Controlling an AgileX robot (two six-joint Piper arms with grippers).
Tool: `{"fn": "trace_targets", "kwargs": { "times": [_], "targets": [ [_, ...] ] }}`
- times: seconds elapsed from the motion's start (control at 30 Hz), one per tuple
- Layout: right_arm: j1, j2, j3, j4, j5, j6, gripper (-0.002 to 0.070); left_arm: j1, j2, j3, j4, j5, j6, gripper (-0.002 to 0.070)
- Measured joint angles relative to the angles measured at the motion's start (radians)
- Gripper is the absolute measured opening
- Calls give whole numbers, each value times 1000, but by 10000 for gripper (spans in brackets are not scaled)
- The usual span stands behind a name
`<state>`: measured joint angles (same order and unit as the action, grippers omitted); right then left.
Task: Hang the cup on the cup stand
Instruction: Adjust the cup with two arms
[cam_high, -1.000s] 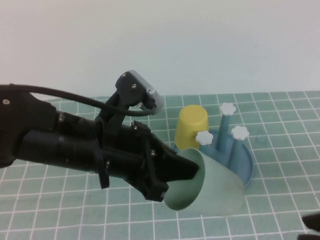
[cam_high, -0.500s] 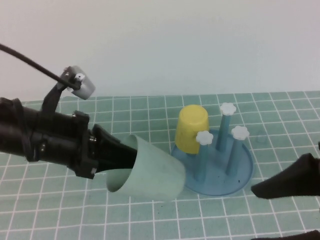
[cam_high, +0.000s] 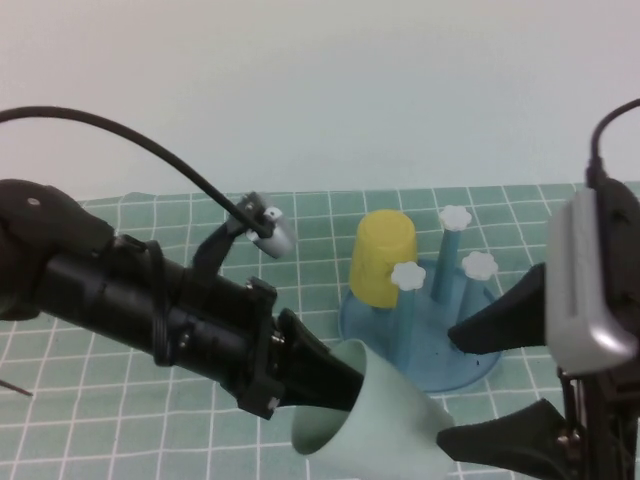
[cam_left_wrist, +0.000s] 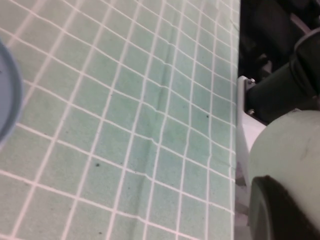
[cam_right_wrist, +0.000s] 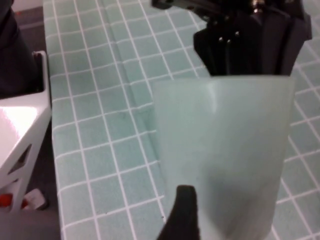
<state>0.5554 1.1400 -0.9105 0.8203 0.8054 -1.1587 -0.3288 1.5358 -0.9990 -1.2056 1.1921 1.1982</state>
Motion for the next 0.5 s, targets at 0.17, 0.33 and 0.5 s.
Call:
{"fn": "trace_targets", "kwargs": {
  "times": [0.17,0.33,0.5],
  "targets": [
    [0,70,-76,-126,79,140,642,-7,29,0,-12,0,0,11],
    [0,132,-123,-193,141,206,645,-7,29,0,-12,-19,0,11],
    [11,180,-157,-193,163,212,647,-7,29,0,-12,-28,4,11]
  ]
}}
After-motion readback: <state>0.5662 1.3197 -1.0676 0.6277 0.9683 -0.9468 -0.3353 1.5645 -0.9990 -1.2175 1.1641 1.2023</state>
